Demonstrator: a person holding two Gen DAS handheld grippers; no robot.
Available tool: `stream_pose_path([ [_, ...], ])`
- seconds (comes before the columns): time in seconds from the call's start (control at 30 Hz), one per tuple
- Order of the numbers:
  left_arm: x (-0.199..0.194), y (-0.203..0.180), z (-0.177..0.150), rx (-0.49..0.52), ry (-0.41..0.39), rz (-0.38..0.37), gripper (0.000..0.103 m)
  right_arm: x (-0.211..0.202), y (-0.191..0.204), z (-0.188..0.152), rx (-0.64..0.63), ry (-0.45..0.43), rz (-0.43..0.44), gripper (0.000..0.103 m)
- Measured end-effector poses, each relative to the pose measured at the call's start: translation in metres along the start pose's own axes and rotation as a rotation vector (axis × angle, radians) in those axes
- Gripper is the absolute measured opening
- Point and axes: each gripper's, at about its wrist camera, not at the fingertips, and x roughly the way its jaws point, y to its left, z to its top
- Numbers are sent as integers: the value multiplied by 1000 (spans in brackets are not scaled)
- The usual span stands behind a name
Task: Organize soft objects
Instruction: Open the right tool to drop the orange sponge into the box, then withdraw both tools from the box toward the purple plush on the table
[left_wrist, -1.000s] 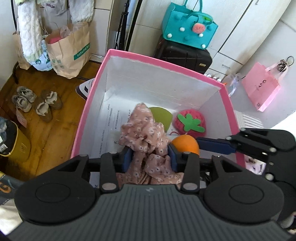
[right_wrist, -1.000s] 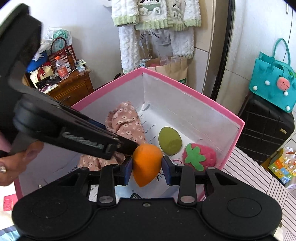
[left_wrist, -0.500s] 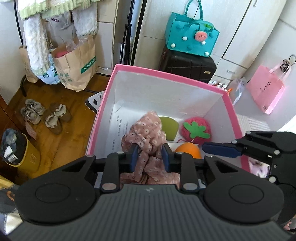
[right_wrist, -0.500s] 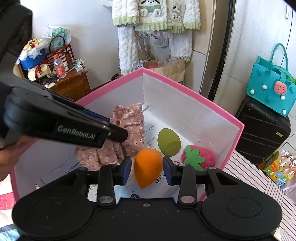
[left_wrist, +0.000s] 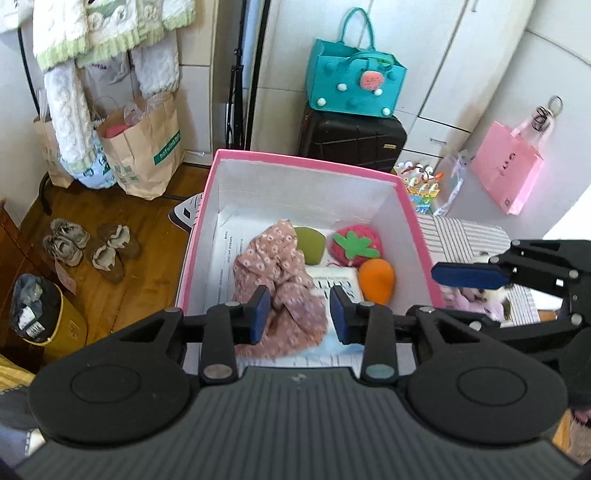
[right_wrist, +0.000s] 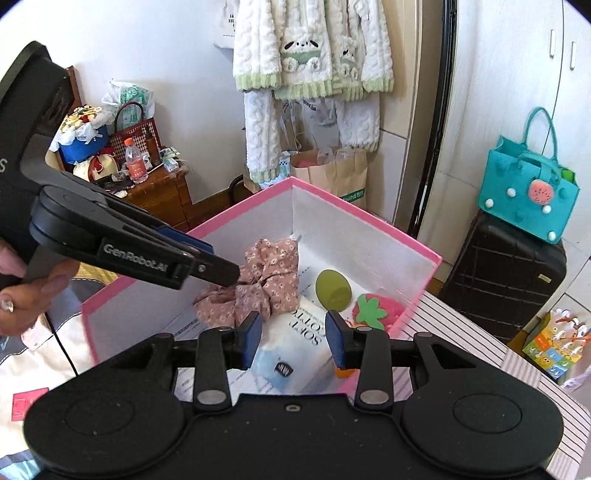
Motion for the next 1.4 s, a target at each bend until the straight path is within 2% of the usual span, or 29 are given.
stream_pose_path([
  [0.17, -30, -14, -11, 41, -5, -8, 40, -30, 6, -8, -1, -11, 26, 44],
  [0.57, -95, -44, -38, 116, -25, 10, 41, -95, 29, -24, -26, -46, 82, 50],
  [0.9, -131, -73, -70, 208, -49, 40, 61, -151, 47, -54, -92, -116, 66, 58],
  [1.27, -153, -102, -102, 290, -60, 25, 73, -194, 59, -93, -137, -166, 30, 69],
  [1.4, -156, -112, -114, 314, -68, 12, 80, -205, 59, -106, -133, -184, 21, 76],
])
